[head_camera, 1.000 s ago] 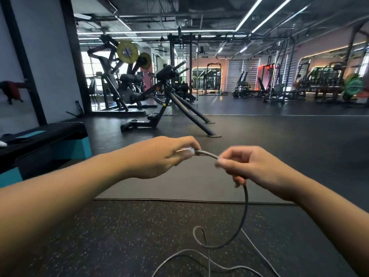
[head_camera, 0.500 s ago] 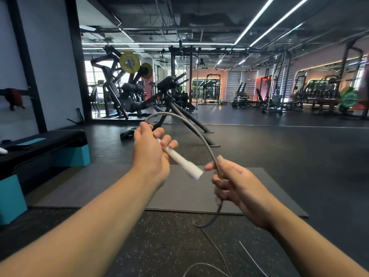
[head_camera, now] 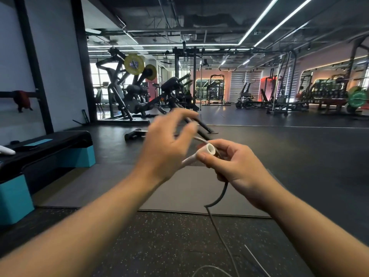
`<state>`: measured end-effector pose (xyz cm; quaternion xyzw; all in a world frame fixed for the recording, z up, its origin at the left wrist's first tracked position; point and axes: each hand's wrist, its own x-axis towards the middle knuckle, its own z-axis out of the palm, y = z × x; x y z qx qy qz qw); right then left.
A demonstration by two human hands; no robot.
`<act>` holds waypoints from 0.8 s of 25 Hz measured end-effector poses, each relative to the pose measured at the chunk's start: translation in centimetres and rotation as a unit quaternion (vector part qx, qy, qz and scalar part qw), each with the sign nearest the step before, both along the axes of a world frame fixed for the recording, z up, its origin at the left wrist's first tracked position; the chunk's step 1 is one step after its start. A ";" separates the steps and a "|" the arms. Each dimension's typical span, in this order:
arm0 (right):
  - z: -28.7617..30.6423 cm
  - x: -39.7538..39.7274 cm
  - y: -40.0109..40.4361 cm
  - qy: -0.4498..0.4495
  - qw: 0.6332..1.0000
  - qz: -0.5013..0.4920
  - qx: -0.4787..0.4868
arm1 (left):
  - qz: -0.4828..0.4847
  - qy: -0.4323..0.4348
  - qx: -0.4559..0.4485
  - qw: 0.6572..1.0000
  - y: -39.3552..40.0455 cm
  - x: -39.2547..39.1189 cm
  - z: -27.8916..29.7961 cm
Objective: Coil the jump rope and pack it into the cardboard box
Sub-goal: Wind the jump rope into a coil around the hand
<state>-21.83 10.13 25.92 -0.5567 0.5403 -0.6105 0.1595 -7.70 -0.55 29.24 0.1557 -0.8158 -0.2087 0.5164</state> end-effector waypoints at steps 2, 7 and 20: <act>1.0 -0.2 0.1 0.082 0.997 -0.008 0.010 | -0.031 -0.225 -0.081 0.970 1.4 -1.0 2.4; 1.5 -0.6 0.2 0.097 0.995 -0.028 -0.016 | -0.051 -0.385 -0.166 0.906 -0.6 -2.3 3.8; 0.0 -3.9 3.0 -0.088 0.982 0.063 0.152 | -0.196 0.064 0.308 0.929 -2.6 -1.5 2.3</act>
